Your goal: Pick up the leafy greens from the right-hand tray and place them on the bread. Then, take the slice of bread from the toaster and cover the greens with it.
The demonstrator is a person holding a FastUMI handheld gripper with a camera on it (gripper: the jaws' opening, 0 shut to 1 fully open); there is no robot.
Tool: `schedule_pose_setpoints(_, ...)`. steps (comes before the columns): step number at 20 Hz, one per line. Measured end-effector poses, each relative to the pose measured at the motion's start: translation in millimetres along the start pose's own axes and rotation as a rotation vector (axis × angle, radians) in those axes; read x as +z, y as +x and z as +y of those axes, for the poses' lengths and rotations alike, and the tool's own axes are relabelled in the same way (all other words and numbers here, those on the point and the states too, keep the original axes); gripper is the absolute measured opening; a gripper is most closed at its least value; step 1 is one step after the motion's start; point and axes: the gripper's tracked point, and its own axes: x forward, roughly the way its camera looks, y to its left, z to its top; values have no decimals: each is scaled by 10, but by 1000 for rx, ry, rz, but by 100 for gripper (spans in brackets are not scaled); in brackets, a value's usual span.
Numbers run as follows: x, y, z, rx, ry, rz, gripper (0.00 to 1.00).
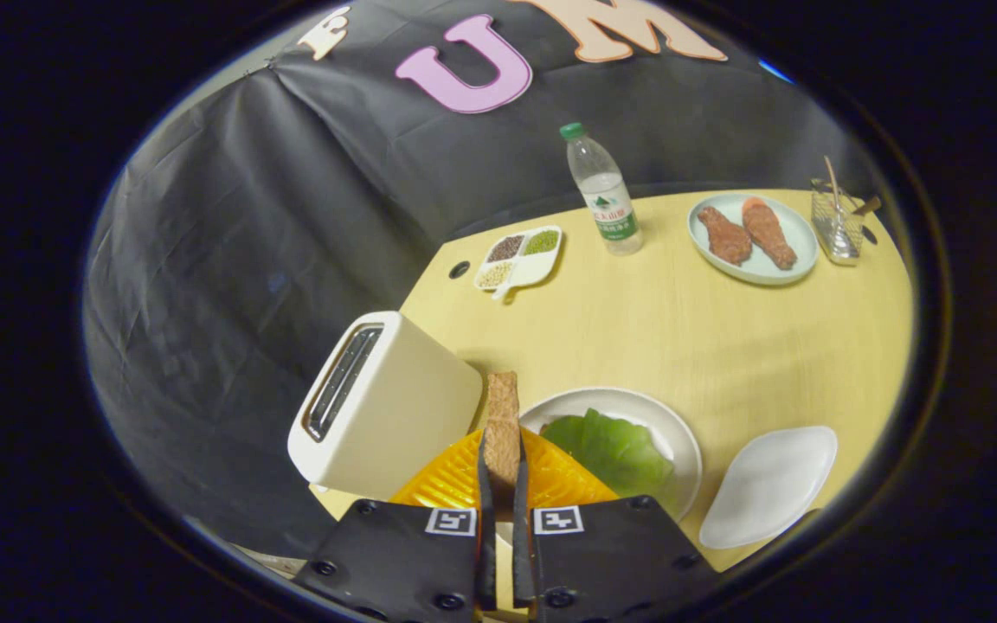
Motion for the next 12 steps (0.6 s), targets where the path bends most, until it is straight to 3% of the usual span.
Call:
schedule_pose_setpoints(10,-240,71,-356,-48,66,37,10)
schedule_pose_setpoints(12,-290,57,-422,-62,63,46,15)
